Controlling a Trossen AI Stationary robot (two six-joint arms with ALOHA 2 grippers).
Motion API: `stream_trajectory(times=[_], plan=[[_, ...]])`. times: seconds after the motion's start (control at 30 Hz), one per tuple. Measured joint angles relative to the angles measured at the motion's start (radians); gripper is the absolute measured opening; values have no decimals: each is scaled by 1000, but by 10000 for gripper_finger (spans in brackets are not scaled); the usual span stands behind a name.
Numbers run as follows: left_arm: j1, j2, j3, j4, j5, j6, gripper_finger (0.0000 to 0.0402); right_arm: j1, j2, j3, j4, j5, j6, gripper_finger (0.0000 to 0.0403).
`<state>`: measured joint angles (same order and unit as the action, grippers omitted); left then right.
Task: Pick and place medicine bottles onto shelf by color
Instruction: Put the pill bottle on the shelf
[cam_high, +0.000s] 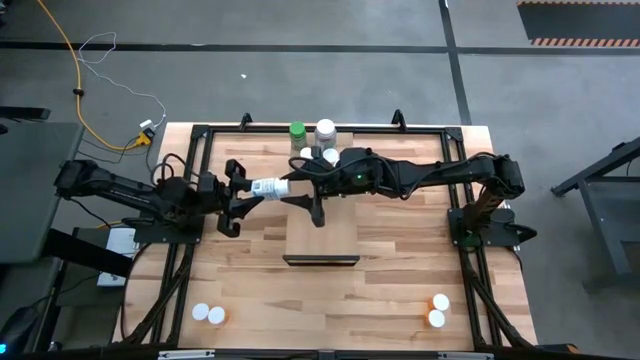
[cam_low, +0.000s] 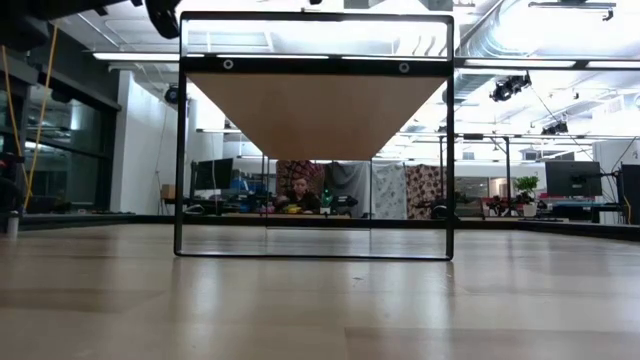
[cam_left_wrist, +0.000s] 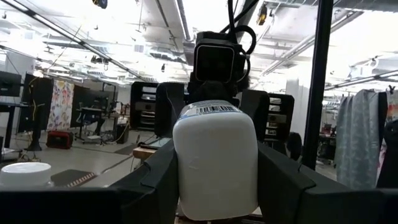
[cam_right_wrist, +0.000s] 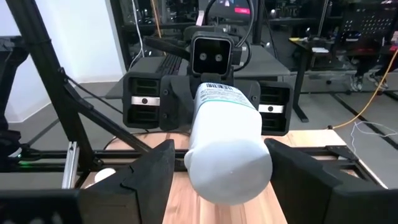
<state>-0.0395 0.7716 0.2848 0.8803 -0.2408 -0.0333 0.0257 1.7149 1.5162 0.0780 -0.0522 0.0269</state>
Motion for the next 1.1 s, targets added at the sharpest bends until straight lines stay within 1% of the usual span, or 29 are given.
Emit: stream_trajectory(times=[0.17,0.23,0.5,0.6,0.77,0.83,0.97,1.0,1.1], plan=[[0,24,18,-1,6,-1,154,0,0,0,-10,-4,16,234],[0,32,24,-1,10,0,154,1,0,0,-15,-6,18,227],[0,50,26,4,2,2,154,0,0,0,-28,-4,19,158],[0,50,26,3,3,12,154,1,0,0,-30,0,17,158],[0,39,27,-33,17,45,165,3,-6,0,-66,27,-1,173],[1,23,27,-73,16,48,177,7,-17,0,-107,67,-14,171],[2,-33,28,-102,-12,48,200,23,-68,22,-247,207,-59,158],[2,-47,29,-113,-15,48,204,28,-72,44,-303,247,-66,158],[1,-75,28,-148,-17,48,211,37,-64,137,-551,363,-69,164]])
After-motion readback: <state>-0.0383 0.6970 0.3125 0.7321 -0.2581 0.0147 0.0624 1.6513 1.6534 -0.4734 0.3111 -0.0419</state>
